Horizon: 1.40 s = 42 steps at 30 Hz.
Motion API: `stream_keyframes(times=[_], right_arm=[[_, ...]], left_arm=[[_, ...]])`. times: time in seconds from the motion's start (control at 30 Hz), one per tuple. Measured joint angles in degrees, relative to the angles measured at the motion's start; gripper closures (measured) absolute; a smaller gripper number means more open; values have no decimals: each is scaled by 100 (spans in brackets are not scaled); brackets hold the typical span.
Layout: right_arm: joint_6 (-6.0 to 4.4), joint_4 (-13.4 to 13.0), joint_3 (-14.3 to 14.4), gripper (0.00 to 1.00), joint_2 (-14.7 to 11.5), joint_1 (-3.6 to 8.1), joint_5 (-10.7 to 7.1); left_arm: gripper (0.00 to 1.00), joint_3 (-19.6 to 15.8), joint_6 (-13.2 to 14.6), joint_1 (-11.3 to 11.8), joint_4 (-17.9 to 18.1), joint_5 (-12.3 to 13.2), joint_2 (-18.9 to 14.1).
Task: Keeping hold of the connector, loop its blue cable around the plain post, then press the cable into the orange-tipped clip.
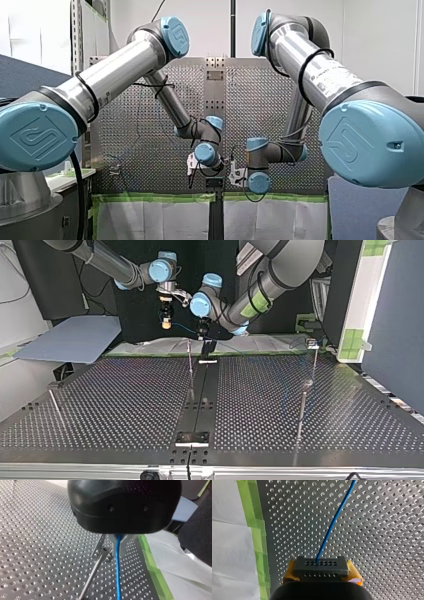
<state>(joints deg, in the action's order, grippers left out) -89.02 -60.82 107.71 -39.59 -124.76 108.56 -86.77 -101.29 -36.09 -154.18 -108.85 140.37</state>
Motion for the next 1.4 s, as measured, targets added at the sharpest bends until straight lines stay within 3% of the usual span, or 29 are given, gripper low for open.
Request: stream_keyframes(times=[0.43, 0.77, 1.4], right_arm=[[32, 149, -137, 100, 4, 37, -25], [43, 422, -278, 100, 7, 212, -49], [112, 518, -426, 100, 23, 423, -164]], left_arm=[[100, 4, -223, 1, 58, 243, 5], [100, 260, -370, -1, -27, 372, 218], [100, 677, -556, 160, -137, 358, 368]])
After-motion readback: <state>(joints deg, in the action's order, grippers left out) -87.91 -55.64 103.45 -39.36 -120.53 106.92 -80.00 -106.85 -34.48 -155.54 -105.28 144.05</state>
